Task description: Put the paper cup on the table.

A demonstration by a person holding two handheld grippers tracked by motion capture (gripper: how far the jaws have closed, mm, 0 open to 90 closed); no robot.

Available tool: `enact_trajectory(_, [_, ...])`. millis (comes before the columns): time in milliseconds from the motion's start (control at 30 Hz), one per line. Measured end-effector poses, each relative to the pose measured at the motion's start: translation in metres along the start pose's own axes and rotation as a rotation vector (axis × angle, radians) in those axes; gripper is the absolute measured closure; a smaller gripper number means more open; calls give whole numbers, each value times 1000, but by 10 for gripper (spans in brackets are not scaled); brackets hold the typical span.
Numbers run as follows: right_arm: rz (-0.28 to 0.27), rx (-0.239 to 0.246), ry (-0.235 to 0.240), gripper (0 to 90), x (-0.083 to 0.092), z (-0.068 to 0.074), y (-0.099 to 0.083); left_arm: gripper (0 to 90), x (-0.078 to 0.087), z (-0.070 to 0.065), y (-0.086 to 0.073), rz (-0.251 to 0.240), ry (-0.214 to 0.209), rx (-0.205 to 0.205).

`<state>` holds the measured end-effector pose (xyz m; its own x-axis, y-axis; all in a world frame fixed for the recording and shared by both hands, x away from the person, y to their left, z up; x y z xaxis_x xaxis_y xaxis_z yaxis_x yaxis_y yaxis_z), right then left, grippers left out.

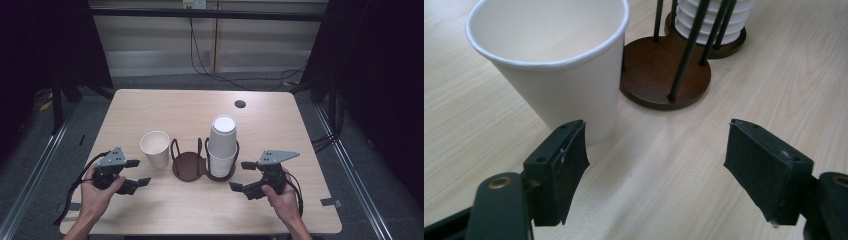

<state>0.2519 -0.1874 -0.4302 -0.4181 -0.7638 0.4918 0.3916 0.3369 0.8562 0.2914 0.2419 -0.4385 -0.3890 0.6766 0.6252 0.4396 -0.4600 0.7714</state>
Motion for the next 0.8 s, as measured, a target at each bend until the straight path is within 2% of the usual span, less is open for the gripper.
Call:
enact_trajectory(33, [0,0,0,142,0,0,0,245,0,0,0,0,0,0])
enact_trajectory(67, [-3,-3,0,142,0,0,0,244,2,-6,-1,-12,-12,-9])
enact_trajectory(167, [3,3,3,142,-1,1,0,235,3,-16,-3,-38,-57,29])
enact_trajectory(200, [5,3,2,142,-2,1,0,234,2,-20,-4,-40,-65,26])
enact_trajectory(300, [10,6,4,142,-3,2,0,234,0,-26,-6,-42,-43,18])
enact_trajectory(333, [12,8,7,142,-3,2,0,234,-4,-33,-10,-56,-65,40])
enact_trajectory(400, [13,9,3,142,-2,3,-1,234,-7,-38,-12,-91,-144,90])
enact_trajectory(467, [13,10,0,142,-2,3,-1,234,-9,-42,-12,-109,-152,98])
enact_trajectory(500, [13,8,1,143,-2,3,-1,231,-11,-47,-11,-97,-127,69])
enact_trajectory(533, [10,5,-2,143,-2,2,-2,205,-18,-54,-10,-89,-146,52])
enact_trajectory(633, [10,9,-3,143,-4,4,-2,201,-27,-61,-6,-106,-149,36])
enact_trajectory(733, [13,7,-12,143,-4,5,-3,200,-37,-64,-3,-138,-140,63])
enact_trajectory(800, [13,4,-34,143,-4,6,-4,200,-44,-65,-2,-141,-132,68])
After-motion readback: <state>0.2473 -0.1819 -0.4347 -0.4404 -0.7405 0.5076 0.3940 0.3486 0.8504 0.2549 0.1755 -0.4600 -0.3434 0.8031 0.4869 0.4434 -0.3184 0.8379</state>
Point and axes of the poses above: each handheld gripper's, and its own axes: x roughly backward along the jaws, y roughly out of its top, z roughly to its left, the point moved 1 cm from there along -x, roughly forward along the jaws, and after that the axes turned 5 degrees about x, right-handed, at the moved point
